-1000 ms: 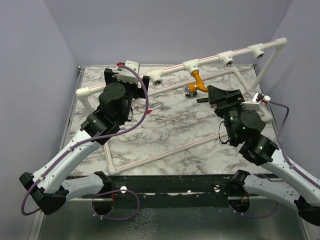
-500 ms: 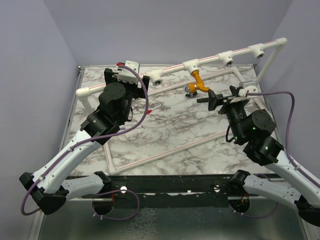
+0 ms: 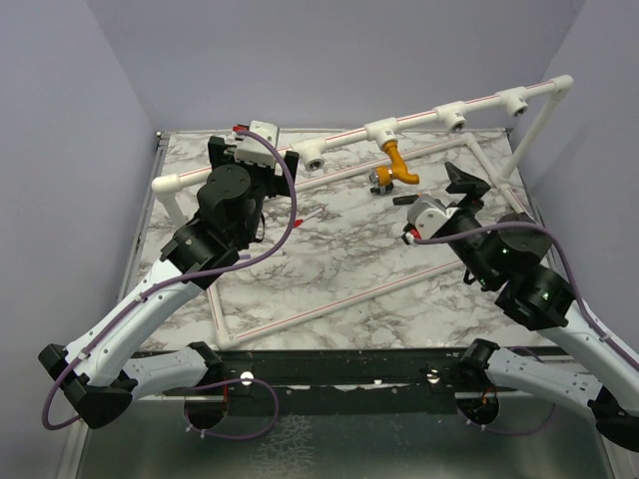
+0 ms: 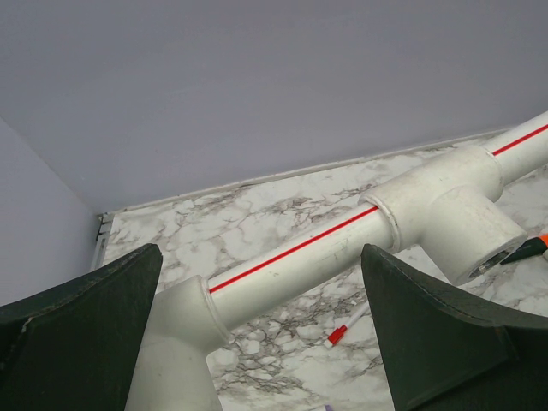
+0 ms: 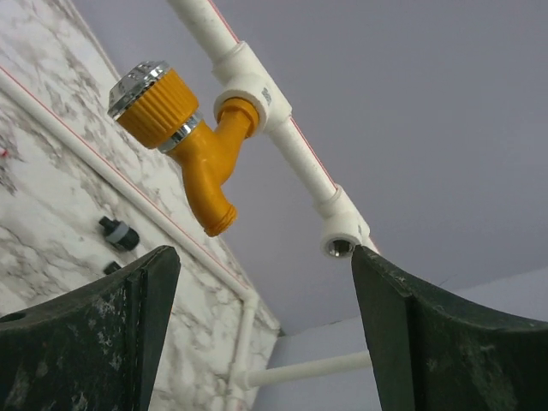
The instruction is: Install the water faucets
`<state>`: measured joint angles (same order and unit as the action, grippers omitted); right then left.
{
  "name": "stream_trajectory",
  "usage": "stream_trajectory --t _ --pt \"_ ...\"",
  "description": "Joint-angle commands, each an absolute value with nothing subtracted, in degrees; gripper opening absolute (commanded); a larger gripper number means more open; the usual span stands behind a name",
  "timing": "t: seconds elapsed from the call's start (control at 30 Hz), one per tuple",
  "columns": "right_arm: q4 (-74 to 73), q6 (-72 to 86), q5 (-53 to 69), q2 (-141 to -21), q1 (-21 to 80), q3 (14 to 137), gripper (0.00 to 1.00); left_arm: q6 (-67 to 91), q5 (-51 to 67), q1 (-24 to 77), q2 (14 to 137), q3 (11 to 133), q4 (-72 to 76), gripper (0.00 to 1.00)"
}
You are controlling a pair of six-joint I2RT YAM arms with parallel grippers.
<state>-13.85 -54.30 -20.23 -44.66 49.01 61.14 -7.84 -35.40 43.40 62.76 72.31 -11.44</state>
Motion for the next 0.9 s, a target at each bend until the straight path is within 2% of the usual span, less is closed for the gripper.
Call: stream_trajectory --t 0.0,0.27,0.43,0.87 --pt "-12.8 -73.6 -20.1 -46.8 49.1 58.9 0.86 -3.3 -32.8 44.0 65.5 69.3 -22.4 0.99" --pt "-1.1 -84.8 -18.1 -51.1 49.1 54.7 0.87 -3.1 -31.8 44.0 65.6 69.2 -22.6 0.99" --pt "12.6 -91.5 -18.7 -53.1 49.1 50.0 0.86 -3.2 -31.9 44.1 65.6 69.3 -22.7 0.99" --pt "20.1 -95.5 -18.2 -57.7 49.2 48.5 0.67 -3.2 -31.9 44.1 66.2 69.4 -22.9 0.99"
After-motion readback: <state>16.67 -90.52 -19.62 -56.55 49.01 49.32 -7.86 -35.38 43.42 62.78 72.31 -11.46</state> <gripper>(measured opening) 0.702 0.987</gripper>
